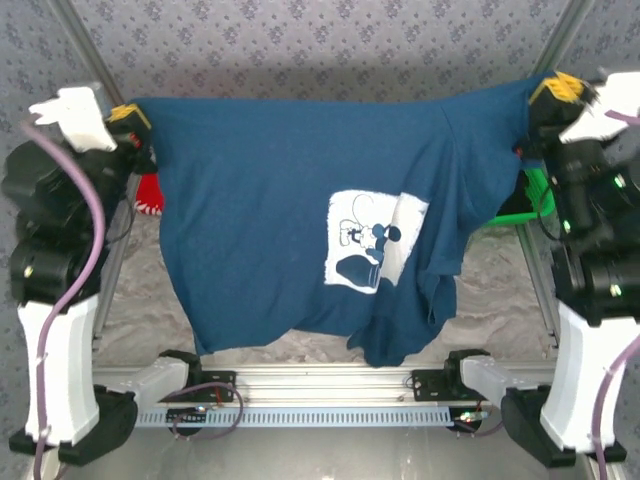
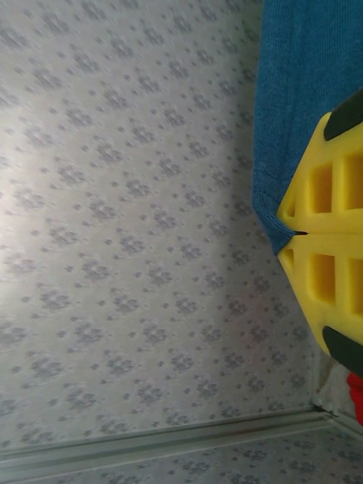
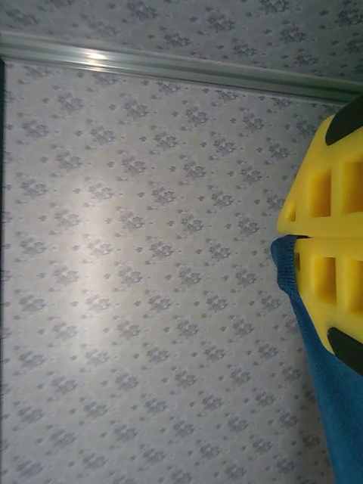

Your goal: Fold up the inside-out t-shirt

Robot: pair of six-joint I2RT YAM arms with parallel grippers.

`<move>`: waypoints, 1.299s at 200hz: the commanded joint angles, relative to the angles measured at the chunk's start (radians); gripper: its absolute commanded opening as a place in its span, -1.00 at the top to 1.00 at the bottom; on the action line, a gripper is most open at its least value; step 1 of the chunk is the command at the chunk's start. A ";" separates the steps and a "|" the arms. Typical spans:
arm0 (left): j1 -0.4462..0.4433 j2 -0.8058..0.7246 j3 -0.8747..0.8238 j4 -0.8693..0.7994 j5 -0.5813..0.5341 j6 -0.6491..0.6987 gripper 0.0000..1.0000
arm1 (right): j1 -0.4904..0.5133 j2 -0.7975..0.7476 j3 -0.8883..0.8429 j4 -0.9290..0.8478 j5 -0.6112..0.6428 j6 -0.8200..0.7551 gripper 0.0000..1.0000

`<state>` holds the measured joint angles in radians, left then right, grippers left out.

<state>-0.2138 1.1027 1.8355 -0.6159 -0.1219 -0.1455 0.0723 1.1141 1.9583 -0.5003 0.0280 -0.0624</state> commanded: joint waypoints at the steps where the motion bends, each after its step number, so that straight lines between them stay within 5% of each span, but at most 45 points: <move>1: 0.053 0.125 -0.023 0.078 -0.045 0.006 1.00 | -0.005 0.138 -0.016 0.099 0.050 -0.039 1.00; 32: 0.132 0.326 0.172 0.053 0.046 -0.051 1.00 | -0.004 0.334 0.140 0.132 0.023 -0.004 1.00; 83: 0.183 0.482 0.551 -0.027 0.161 -0.106 1.00 | -0.001 0.608 0.652 0.005 -0.058 0.078 1.00; 124: 0.187 0.462 0.594 -0.120 0.235 -0.103 1.00 | 0.014 0.528 0.595 -0.039 -0.102 0.086 1.00; 141: 0.188 0.375 0.406 -0.101 0.306 -0.135 1.00 | 0.018 0.411 0.405 -0.076 -0.096 0.077 1.00; 176: 0.184 0.058 -0.373 0.146 0.427 -0.285 1.00 | 0.044 0.085 -0.226 -0.096 -0.034 0.134 1.00; 218: 0.144 -0.174 -1.096 0.142 0.542 -0.352 1.00 | 0.069 -0.119 -0.872 -0.322 -0.073 0.296 0.91; 260: -0.013 -0.213 -1.374 0.258 0.498 -0.514 1.00 | 0.074 -0.139 -1.179 -0.204 -0.265 0.479 0.87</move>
<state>-0.1703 0.9165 0.4847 -0.4953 0.3679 -0.5510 0.1394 1.0042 0.8360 -0.7578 -0.1234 0.2722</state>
